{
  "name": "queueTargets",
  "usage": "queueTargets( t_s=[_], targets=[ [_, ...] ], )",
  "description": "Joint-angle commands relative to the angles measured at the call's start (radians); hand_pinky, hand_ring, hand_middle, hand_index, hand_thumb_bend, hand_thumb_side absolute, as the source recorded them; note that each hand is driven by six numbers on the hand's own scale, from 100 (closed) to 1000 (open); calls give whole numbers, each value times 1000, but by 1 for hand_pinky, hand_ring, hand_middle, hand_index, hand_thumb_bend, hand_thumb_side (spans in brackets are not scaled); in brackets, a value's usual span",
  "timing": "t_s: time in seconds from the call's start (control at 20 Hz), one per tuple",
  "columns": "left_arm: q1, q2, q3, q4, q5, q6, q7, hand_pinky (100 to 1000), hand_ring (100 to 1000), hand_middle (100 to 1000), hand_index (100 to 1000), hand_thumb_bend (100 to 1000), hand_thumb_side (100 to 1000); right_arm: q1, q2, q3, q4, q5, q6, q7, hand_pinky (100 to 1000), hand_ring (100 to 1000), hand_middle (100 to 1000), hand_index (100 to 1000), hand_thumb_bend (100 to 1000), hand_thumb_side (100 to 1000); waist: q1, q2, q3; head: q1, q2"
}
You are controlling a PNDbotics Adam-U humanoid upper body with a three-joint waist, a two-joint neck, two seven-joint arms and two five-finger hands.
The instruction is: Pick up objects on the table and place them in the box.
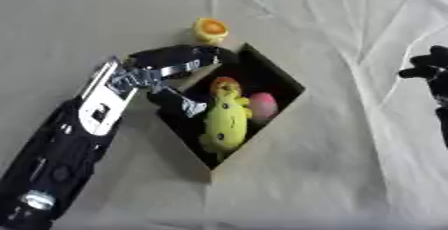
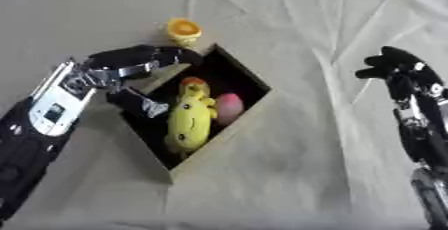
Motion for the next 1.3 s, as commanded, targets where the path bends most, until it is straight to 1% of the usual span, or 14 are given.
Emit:
queueTargets(
  t_s=[0.05, 0.1, 0.15, 0.2, 0.35, 0.4, 0.45, 0.5, 0.6, 0.75, 1.0, 1.1, 1.2, 1.3],
  targets=[
    [-30, 82, 37, -67, 41, -86, -67, 945, 925, 782, 881, 100, 350, -3, -12, -7, -14, -6, -2, 0, 1000, 703, 723, 859, 100, 623, 10, -23, 1, -8, 4],
    [-36, 113, 52, -80, 59, -58, -38, 907, 899, 763, 888, 100, 419, -2, -13, -8, -14, -6, -3, 0, 1000, 703, 723, 859, 100, 623, 11, -23, 1, -11, 4],
    [-45, 147, 73, -91, 82, -29, -8, 887, 886, 746, 920, 100, 493, -1, -13, -9, -14, -6, -5, -2, 1000, 703, 723, 859, 100, 622, 13, -23, 1, -16, 4],
    [-53, 178, 94, -99, 108, -2, 17, 882, 890, 752, 944, 100, 529, 1, -14, -11, -14, -5, -6, -3, 1000, 703, 723, 860, 100, 622, 14, -24, 2, -20, 4],
    [-82, 259, 153, -99, 161, 59, 55, 889, 904, 783, 976, 100, 555, 3, -12, -14, -14, -3, -5, -7, 1000, 703, 723, 860, 100, 623, 16, -24, 2, -29, 4],
    [-92, 284, 168, -88, 154, 70, 63, 898, 914, 797, 981, 100, 487, 3, -12, -14, -14, -2, -4, -7, 1000, 703, 723, 860, 100, 623, 16, -24, 2, -29, 4],
    [-100, 308, 179, -72, 131, 75, 73, 902, 919, 802, 981, 100, 454, 3, -12, -13, -14, -2, -4, -7, 1000, 703, 723, 860, 100, 623, 16, -24, 2, -29, 4],
    [-106, 326, 187, -55, 100, 75, 84, 904, 922, 805, 979, 100, 390, 3, -12, -13, -14, -2, -4, -6, 1000, 704, 723, 860, 100, 623, 17, -24, 2, -29, 4],
    [-116, 356, 205, 9, 21, 71, 112, 903, 922, 811, 976, 100, 395, 3, -13, -14, -14, -1, -4, -6, 1000, 703, 722, 860, 100, 623, 19, -24, 1, -26, 4],
    [-122, 373, 221, 122, -71, 43, 131, 898, 916, 810, 966, 100, 396, 3, -13, -13, -14, -1, -2, -5, 1000, 702, 721, 860, 100, 624, 20, -23, -1, -24, 4],
    [-131, 353, 239, 232, -123, -16, 102, 908, 927, 813, 963, 100, 512, -1, -7, -10, -14, 0, 8, -2, 1000, 702, 721, 861, 100, 627, 18, -22, -6, -17, 4],
    [-136, 344, 239, 250, -132, -38, 77, 910, 922, 803, 952, 145, 518, -2, -6, -10, -14, 0, 10, -1, 1000, 703, 721, 861, 100, 626, 18, -21, -8, -16, 4],
    [-141, 336, 241, 264, -149, -51, 63, 914, 917, 793, 943, 218, 487, -2, -7, -10, -14, -1, 9, -1, 1000, 703, 721, 861, 100, 624, 18, -21, -10, -16, 4],
    [-147, 327, 241, 277, -179, -58, 63, 922, 913, 783, 934, 262, 472, -3, -10, -10, -14, -4, 6, 0, 1000, 703, 721, 861, 100, 623, 18, -20, -13, -16, 4]
  ],
)
